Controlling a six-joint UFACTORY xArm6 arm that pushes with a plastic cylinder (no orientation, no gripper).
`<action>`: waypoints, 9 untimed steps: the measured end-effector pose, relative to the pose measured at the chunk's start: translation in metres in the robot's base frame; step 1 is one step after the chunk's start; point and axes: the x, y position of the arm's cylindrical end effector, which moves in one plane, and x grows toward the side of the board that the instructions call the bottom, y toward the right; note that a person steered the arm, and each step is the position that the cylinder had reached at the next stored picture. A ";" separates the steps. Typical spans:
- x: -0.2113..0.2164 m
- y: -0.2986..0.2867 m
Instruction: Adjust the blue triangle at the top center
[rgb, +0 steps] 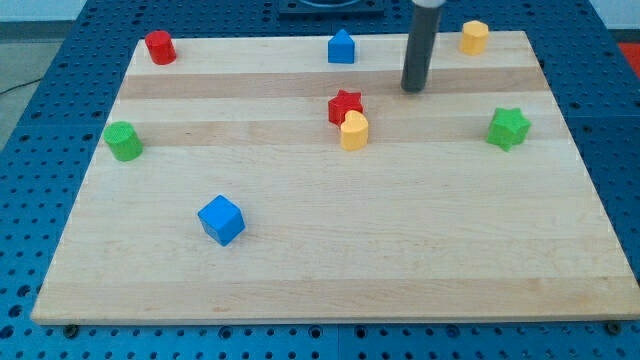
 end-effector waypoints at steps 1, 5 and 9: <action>-0.020 -0.015; -0.045 -0.053; -0.052 -0.051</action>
